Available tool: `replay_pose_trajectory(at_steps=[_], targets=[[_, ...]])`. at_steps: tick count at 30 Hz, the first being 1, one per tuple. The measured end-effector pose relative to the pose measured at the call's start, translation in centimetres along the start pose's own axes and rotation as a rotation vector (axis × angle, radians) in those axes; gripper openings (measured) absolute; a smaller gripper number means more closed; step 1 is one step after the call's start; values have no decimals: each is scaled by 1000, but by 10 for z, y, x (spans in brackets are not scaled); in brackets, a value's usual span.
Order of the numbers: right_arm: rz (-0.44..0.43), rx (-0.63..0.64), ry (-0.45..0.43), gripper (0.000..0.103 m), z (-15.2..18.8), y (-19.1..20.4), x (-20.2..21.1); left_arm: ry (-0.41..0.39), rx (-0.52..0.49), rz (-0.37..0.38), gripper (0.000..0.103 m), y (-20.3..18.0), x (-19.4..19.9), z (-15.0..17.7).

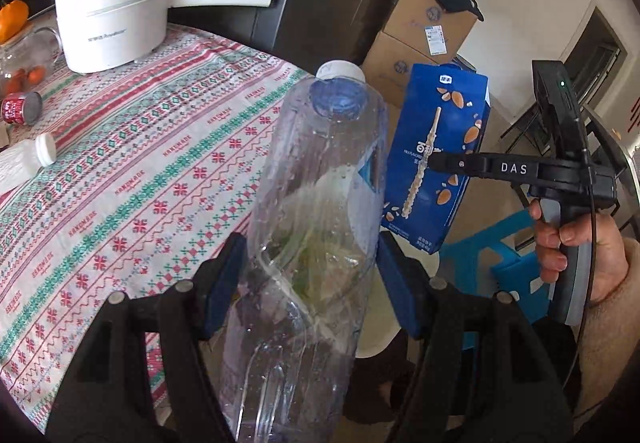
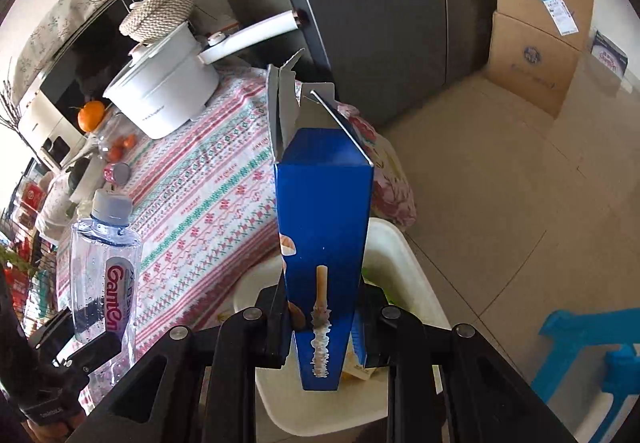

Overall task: Collect trash
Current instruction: 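Carry both items to the white bin and open the left tool to drop the bottle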

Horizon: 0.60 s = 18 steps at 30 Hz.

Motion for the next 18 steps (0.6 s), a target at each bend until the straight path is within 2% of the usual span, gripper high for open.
replay_pose_trajectory(at_steps=[3, 9, 14, 18], targets=[[17, -24, 22, 24, 7, -20, -1, -6, -25, 14, 67, -24, -20, -4], [16, -62, 47, 24, 15, -47, 4, -79, 103, 115, 68, -53, -64, -17], [21, -68, 58, 24, 13, -56, 5, -114, 92, 86, 68, -67, -96, -11], [24, -71, 66, 24, 13, -61, 3, -97, 146, 76, 68, -58, -113, -1]])
Point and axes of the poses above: each gripper's, at about its wrist camera, not at the fingertips, and x roughly against the way its jaws point, y to its left, z to its underside, the point moved 4 cm from there along -x, roughly the way its jaws point, and after that the axes turned 11 degrees about -z, right-handed, at the moved point
